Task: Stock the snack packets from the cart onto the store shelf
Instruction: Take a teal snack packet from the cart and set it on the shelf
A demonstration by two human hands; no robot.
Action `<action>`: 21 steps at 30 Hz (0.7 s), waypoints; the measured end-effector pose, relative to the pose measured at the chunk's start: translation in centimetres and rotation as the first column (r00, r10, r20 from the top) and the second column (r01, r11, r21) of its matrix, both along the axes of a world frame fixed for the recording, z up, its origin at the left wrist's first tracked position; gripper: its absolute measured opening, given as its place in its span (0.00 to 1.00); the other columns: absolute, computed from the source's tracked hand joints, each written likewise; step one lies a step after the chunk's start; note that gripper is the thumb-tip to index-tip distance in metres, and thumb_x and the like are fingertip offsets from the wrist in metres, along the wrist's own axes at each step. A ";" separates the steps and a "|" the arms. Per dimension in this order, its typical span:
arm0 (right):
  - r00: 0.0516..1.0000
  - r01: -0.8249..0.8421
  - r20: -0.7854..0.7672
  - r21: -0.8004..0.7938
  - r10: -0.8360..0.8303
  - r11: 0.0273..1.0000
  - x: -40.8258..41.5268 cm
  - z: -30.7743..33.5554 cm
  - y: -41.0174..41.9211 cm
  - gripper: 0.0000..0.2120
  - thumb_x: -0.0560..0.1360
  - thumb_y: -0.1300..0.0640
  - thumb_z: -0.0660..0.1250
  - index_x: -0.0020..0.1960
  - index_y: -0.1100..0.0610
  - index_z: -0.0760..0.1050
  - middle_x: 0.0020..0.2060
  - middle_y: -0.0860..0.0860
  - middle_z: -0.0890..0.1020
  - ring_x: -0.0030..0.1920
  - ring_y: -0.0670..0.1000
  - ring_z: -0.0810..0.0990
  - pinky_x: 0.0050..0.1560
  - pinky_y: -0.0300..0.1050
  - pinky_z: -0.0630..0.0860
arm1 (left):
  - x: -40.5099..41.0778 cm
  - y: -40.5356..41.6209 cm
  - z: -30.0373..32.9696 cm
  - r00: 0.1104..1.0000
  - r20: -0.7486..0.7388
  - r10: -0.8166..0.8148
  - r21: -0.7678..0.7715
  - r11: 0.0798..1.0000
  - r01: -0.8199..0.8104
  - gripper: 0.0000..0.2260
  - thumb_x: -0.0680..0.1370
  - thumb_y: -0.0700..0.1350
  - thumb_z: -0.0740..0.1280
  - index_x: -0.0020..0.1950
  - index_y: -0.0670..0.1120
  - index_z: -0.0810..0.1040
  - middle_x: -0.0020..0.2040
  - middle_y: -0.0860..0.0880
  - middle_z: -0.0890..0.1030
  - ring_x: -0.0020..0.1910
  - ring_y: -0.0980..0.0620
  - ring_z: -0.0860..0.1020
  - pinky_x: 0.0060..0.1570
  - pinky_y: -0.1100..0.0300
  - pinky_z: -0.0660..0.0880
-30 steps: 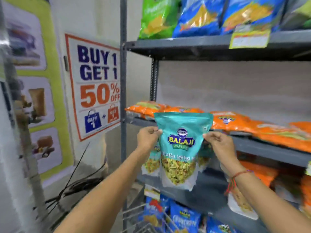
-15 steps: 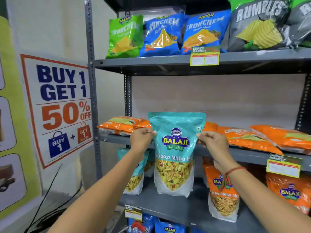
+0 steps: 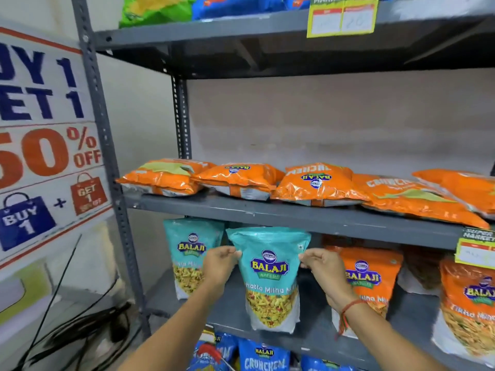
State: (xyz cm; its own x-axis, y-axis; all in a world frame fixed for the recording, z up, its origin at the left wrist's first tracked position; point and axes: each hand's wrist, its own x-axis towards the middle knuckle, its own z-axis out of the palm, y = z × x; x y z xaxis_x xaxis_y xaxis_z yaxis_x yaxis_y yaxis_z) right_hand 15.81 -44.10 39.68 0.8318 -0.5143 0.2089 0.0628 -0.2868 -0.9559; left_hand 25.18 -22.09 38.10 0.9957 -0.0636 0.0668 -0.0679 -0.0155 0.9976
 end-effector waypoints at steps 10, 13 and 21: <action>0.993 0.105 -0.068 0.063 -0.101 0.992 4.9 -5.1 -2.6 0.06 0.72 0.61 0.70 0.39 0.52 0.81 0.38 0.52 0.86 0.38 0.49 0.83 0.41 0.42 0.78 | 5.5 -3.9 -4.8 0.999 0.016 0.028 0.095 0.995 -0.030 0.07 0.70 0.41 0.74 0.33 0.50 0.82 0.38 0.46 0.84 0.39 0.48 0.81 0.51 0.46 0.80; 0.997 0.070 -0.029 0.148 -0.066 0.987 5.6 -6.3 -3.2 0.04 0.73 0.62 0.68 0.44 0.57 0.81 0.40 0.52 0.85 0.41 0.50 0.83 0.38 0.36 0.73 | 7.3 -4.4 -6.7 0.999 0.013 -0.042 0.091 0.995 0.040 0.02 0.69 0.46 0.74 0.36 0.50 0.84 0.42 0.46 0.86 0.45 0.45 0.84 0.55 0.43 0.79; 0.847 -0.326 -0.351 0.247 0.398 0.912 7.1 -14.4 -5.5 0.44 0.58 0.48 0.81 0.69 0.50 0.64 0.64 0.46 0.76 0.64 0.50 0.74 0.68 0.52 0.70 | 5.3 -5.6 -11.5 0.943 -0.169 -0.288 0.153 0.937 0.314 0.37 0.53 0.56 0.81 0.59 0.51 0.75 0.55 0.56 0.82 0.54 0.57 0.80 0.52 0.60 0.77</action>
State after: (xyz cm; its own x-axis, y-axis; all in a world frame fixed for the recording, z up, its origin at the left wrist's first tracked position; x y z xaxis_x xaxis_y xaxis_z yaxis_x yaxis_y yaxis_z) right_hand 22.95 -49.63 25.32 0.9601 -0.1578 -0.2307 -0.2538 -0.1459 -0.9562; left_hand 30.51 -27.69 26.57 0.9262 -0.3597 -0.1131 0.0451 -0.1921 0.9803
